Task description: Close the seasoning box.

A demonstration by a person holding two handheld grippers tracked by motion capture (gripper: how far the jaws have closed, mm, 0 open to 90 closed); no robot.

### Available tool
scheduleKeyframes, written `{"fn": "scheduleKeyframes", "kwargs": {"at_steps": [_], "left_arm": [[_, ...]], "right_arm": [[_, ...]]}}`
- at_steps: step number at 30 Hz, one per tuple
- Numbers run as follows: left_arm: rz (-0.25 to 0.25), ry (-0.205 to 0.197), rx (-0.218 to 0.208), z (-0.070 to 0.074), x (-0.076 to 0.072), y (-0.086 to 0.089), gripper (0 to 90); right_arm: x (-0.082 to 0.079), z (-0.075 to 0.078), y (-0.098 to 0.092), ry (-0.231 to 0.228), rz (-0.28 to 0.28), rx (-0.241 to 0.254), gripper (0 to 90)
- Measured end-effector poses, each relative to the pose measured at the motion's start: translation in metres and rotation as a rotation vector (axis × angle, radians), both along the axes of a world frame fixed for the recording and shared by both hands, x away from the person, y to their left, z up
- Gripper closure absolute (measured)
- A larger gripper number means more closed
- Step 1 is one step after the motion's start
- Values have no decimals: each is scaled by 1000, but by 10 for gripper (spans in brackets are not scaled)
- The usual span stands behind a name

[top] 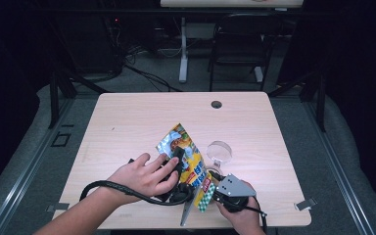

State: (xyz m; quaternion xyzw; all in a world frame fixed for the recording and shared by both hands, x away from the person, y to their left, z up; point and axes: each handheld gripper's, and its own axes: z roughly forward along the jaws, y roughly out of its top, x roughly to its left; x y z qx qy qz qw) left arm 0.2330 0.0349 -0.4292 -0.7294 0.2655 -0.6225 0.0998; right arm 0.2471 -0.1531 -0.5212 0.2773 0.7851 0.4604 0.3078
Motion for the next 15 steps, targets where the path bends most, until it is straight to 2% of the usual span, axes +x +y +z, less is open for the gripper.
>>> {"fn": "scheduleKeyframes", "kwargs": {"at_steps": [8,9,10,15], "left_arm": [[-1,0,3,1,-1,0,812],[-8,9,-10,0,0,0,812],[-3,1,6,1,-1,0,813],[-1,0,7,1,-1,1,813]], "right_arm": [[-1,0,0,11,5,15,707],[-1,0,0,10,5,14,706],[-1,0,0,10,7,13,706],[-1,0,1,11,9,14,707]]}}
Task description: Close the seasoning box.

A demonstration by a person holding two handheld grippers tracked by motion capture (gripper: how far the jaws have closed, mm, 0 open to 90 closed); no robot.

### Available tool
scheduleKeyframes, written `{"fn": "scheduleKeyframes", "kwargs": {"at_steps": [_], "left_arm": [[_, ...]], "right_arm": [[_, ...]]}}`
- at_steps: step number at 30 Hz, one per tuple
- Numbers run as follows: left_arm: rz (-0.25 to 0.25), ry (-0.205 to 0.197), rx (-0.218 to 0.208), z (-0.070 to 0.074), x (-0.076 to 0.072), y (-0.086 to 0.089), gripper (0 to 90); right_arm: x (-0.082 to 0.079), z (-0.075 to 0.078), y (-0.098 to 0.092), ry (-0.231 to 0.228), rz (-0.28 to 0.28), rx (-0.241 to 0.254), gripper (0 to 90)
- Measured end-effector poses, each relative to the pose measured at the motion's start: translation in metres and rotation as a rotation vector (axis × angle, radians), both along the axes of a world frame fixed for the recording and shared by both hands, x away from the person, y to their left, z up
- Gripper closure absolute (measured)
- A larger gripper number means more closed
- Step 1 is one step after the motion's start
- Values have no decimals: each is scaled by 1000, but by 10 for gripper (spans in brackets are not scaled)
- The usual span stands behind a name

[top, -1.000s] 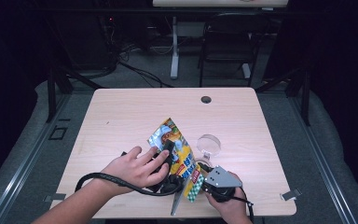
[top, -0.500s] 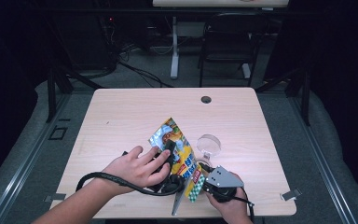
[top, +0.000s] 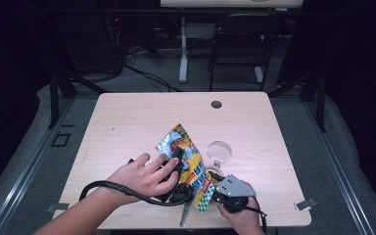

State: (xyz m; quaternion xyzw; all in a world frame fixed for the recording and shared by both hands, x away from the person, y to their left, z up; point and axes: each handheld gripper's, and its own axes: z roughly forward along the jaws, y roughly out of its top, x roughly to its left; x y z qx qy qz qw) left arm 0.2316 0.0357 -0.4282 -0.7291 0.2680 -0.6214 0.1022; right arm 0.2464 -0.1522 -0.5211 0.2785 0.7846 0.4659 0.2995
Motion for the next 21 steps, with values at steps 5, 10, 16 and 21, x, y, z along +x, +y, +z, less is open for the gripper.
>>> {"fn": "scheduleKeyframes", "kwargs": {"at_steps": [5,10,16,21], "left_arm": [[2,2,1,0,0,0,813],[1,5,-3,0,0,-1,813],[-8,3,-8,0,1,-3,814],[-8,1,0,1,0,-4,814]], "right_arm": [[0,0,0,3,0,-3,706],[0,0,0,3,1,1,706],[-1,1,-3,5,-4,2,706],[-1,0,-2,10,-3,4,706]]}}
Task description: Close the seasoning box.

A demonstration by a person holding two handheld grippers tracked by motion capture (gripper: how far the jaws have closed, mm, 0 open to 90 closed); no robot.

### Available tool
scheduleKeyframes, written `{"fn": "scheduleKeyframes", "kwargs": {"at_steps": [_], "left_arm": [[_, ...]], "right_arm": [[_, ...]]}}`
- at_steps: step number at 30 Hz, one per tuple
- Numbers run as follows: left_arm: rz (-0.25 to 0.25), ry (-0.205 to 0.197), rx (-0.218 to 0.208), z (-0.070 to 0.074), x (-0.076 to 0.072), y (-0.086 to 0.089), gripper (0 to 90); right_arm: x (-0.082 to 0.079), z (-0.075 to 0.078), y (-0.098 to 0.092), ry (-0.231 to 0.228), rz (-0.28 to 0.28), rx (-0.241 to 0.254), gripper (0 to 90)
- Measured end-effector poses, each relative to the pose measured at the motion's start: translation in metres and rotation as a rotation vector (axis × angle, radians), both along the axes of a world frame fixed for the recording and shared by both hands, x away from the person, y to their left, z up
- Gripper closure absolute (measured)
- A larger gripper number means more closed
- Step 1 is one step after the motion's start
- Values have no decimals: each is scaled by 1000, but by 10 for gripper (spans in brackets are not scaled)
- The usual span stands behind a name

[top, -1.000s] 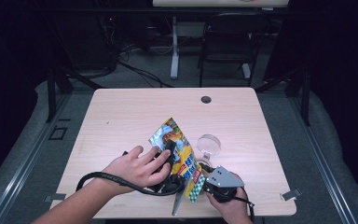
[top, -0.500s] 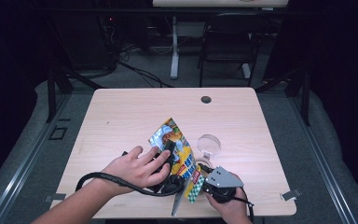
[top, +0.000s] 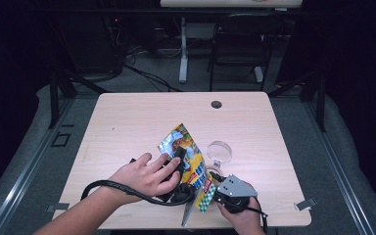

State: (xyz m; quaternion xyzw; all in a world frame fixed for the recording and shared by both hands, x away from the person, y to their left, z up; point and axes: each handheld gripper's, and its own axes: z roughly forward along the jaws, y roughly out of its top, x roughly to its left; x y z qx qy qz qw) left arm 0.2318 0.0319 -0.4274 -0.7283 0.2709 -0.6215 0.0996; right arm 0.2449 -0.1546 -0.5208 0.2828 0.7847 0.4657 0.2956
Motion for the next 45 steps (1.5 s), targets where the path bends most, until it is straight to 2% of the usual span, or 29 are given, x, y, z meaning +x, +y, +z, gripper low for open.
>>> {"fn": "scheduleKeyframes", "kwargs": {"at_steps": [3,4,5,6,8,27,28,29,35,36,40,41,45], "left_arm": [[-8,-8,3,0,0,0,814],[-18,-1,-13,-1,0,0,814],[-21,-4,-11,-1,0,0,813],[-9,-12,9,0,0,-1,813],[-17,-2,-11,-1,0,0,814],[-20,9,-15,-1,2,-2,814],[-19,10,-14,-1,2,-2,814],[-8,0,6,0,1,-3,815],[-9,2,5,0,1,-3,815],[-14,11,-11,0,1,-3,820],[-20,8,-12,0,1,-3,823],[-10,0,4,0,1,-3,824],[-8,0,6,0,1,-3,832]], "right_arm": [[0,0,1,0,-1,-5,705],[0,0,1,-2,-1,-4,706],[0,0,1,-2,0,-4,705],[0,0,1,-2,1,-4,706],[0,-1,1,1,1,-4,706],[0,-1,-1,14,-1,2,706],[0,-1,-1,15,-1,2,706],[0,-1,-1,15,-1,2,705],[0,-1,-2,14,-1,1,706],[0,-1,-2,17,0,2,706],[0,-1,-1,11,2,6,706],[0,-1,-1,10,-1,1,706],[0,-1,-1,14,-3,3,705]]}}
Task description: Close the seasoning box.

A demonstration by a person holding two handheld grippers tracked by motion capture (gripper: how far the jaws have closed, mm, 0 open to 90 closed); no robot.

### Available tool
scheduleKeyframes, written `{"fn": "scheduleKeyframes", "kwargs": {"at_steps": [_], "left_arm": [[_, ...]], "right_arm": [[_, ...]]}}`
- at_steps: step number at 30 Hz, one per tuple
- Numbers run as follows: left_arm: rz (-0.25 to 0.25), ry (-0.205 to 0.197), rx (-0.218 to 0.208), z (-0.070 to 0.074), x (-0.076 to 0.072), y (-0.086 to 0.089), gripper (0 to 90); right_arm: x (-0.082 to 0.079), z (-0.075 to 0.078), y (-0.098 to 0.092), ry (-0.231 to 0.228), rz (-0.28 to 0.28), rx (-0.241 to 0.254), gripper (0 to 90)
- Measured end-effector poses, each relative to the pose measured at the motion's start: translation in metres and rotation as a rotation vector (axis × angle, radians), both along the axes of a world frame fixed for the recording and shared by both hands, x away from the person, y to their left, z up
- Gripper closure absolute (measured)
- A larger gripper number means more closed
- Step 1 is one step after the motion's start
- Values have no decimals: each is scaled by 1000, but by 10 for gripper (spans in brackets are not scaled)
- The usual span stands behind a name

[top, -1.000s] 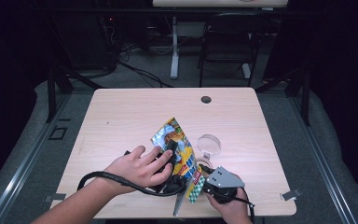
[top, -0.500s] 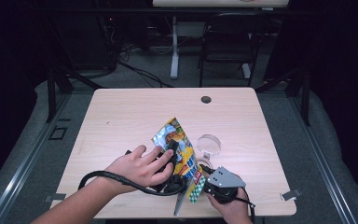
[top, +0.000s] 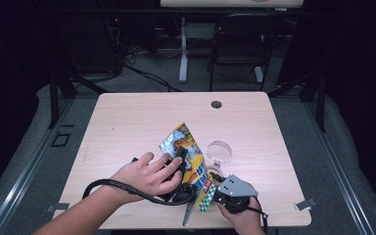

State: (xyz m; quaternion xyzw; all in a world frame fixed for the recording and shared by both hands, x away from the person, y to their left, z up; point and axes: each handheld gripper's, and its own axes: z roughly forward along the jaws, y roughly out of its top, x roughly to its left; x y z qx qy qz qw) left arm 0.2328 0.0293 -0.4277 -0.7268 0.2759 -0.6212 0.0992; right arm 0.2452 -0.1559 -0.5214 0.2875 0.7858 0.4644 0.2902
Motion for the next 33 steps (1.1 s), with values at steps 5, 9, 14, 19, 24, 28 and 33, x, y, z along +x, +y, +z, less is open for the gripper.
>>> {"fn": "scheduleKeyframes", "kwargs": {"at_steps": [5,9,14,19,24,28,33], "left_arm": [[-12,7,-21,-1,0,1,835],[-15,1,-16,-1,0,1,837],[7,6,-8,0,0,2,838],[13,14,-19,-1,0,4,840],[0,24,-42,0,1,5,839],[17,14,-17,1,0,4,840],[16,16,-23,1,1,4,840]], "right_arm": [[0,0,0,-4,0,0,705],[0,0,0,-6,0,1,706],[1,0,1,-7,0,1,706],[1,0,2,-6,1,2,706],[1,1,2,-9,3,8,706],[1,1,2,-10,2,4,706],[1,1,1,-9,0,1,706]]}}
